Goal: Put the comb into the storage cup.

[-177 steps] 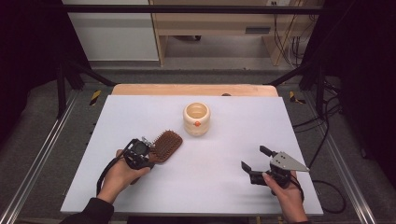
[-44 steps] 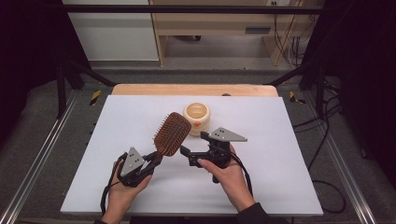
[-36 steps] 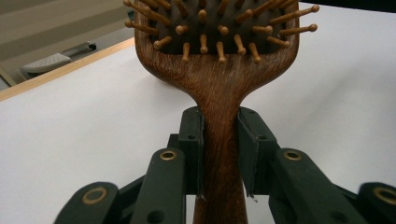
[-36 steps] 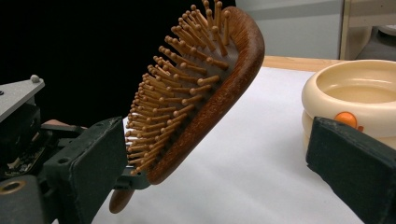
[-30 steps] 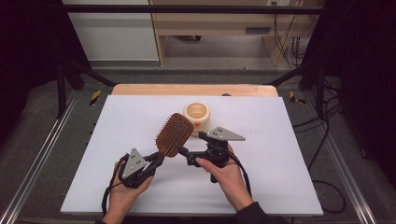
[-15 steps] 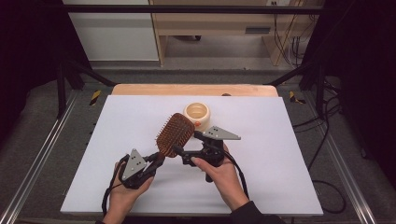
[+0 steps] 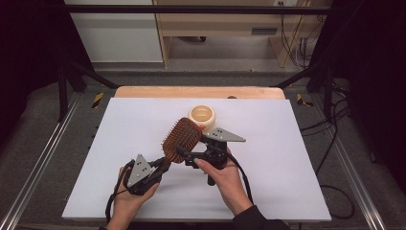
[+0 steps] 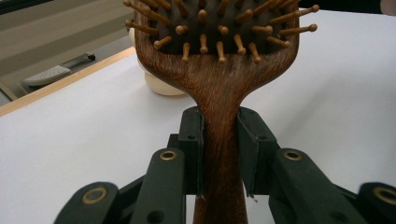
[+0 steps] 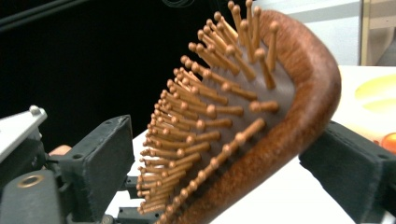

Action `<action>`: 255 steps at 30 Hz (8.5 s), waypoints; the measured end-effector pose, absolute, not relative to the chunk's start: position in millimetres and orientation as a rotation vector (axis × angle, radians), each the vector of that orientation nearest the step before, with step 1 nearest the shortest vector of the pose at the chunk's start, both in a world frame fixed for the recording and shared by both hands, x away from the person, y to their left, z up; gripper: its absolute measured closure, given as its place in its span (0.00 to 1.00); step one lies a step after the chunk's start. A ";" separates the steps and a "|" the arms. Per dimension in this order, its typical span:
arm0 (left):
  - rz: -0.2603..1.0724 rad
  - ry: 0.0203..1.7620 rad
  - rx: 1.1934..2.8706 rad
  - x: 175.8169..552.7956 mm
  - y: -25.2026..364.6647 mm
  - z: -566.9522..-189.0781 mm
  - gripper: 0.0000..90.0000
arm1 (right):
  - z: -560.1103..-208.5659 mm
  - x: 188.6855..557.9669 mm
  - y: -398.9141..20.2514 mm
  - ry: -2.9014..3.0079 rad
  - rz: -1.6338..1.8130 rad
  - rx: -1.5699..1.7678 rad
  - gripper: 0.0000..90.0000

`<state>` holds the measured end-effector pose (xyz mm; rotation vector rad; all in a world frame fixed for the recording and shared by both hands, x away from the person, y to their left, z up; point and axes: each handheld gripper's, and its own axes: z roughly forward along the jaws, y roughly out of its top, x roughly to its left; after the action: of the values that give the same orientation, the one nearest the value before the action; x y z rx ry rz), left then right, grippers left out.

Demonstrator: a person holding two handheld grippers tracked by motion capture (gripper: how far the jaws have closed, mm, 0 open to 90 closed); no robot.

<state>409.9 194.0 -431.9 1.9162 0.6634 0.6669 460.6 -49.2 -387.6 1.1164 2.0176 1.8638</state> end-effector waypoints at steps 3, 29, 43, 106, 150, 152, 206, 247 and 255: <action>0.667 0.661 1.913 409.5 193.3 -431.7 0.81 | -385.6 462.4 -49.4 2.009 1.891 1.127 0.16; 0.638 0.672 1.896 410.3 195.3 -432.8 0.81 | -382.8 471.5 -51.4 1.947 2.119 1.224 0.50; 0.607 0.703 1.873 413.2 196.4 -435.5 0.81 | -376.1 471.7 -45.0 1.948 2.119 1.254 0.59; 0.660 1.028 1.560 413.8 282.1 -440.8 0.05 | -324.8 513.1 -103.0 1.785 1.987 1.347 0.58; 0.675 1.004 1.587 414.6 279.5 -441.6 0.05 | -275.8 552.1 -95.9 1.696 1.974 1.333 0.58; 0.676 1.005 1.586 414.7 279.5 -441.7 0.05 | -276.2 553.3 -95.6 1.698 1.972 1.335 0.58; 0.691 1.029 1.557 415.8 284.1 -442.1 0.03 | -268.8 584.7 -100.5 1.576 1.924 1.351 0.58; 0.685 1.024 1.559 415.9 284.2 -442.4 0.02 | -261.5 583.9 -120.7 1.518 1.889 1.346 0.58; 0.682 1.023 1.561 416.0 284.3 -442.6 0.02 | -261.7 584.5 -123.9 1.520 1.881 1.346 0.58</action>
<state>416.0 284.3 -442.6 1.5613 1.0231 0.6817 584.5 -123.9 -261.7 1.3459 1.5201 1.8813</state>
